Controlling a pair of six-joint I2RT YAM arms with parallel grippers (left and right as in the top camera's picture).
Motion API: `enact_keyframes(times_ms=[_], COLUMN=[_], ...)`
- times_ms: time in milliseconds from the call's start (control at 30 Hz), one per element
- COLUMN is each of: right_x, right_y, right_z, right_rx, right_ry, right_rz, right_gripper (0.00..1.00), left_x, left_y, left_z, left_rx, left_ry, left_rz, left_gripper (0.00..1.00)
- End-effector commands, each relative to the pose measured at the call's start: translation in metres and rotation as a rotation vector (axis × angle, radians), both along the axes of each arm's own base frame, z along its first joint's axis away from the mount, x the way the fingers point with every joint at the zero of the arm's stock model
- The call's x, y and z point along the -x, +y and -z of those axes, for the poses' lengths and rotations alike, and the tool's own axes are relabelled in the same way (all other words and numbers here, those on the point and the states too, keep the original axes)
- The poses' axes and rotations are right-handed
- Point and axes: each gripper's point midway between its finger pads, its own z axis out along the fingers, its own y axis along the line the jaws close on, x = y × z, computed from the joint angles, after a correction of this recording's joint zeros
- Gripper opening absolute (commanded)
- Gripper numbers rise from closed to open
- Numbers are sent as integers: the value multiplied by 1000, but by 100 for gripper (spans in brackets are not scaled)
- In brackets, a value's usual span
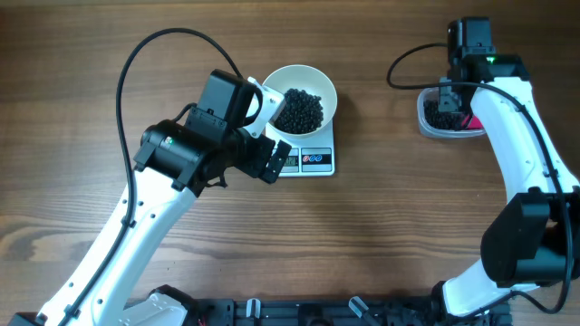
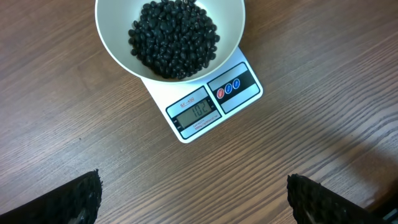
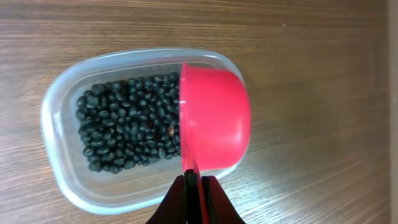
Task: Scoop item into bowl and weigh 150g on scale
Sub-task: 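Dip the pink scoop into the black beans with the right gripper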
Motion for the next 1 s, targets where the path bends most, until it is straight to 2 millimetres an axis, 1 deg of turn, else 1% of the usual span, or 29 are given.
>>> enact_keyframes(times_ms=[0, 67, 167, 200, 333, 500, 600, 667, 733, 833, 967], right_x=[-2, -2, 0, 0, 2, 7, 9, 7, 6, 4, -4], right_y=[17, 25, 36, 43, 75, 92, 94, 98, 96, 87, 75], right_z=[18, 30, 42, 45, 52, 55, 54, 51, 49, 45, 33], right_rx=[-53, -46, -52, -74, -239, -339, -352, -399, -442, -517, -601], right_ry=[51, 99, 141, 145, 151, 168, 173, 164, 154, 127, 56], right_rz=[-81, -119, -149, -162, -219, -245, -248, -250, -240, -211, -187], right_gripper=[4, 4, 4, 4, 4, 4, 4, 4, 4, 4, 4], left_x=[-1, -1, -1, -1, -1, -1, -1, -1, -1, -1, -1], left_y=[2, 2, 2, 2, 2, 2, 2, 2, 2, 2, 2], left_z=[-1, -1, -1, -1, -1, -1, -1, -1, -1, -1, -1], left_rx=[-1, -1, -1, -1, -1, -1, -1, -1, -1, -1, -1], left_ry=[-6, -6, -6, -6, -6, -6, -6, -6, -6, -6, -6], left_rz=[-8, -8, -8, -8, -8, -8, -8, -8, -8, -8, -8], left_gripper=[100, 100, 100, 100, 100, 100, 100, 100, 100, 100, 100])
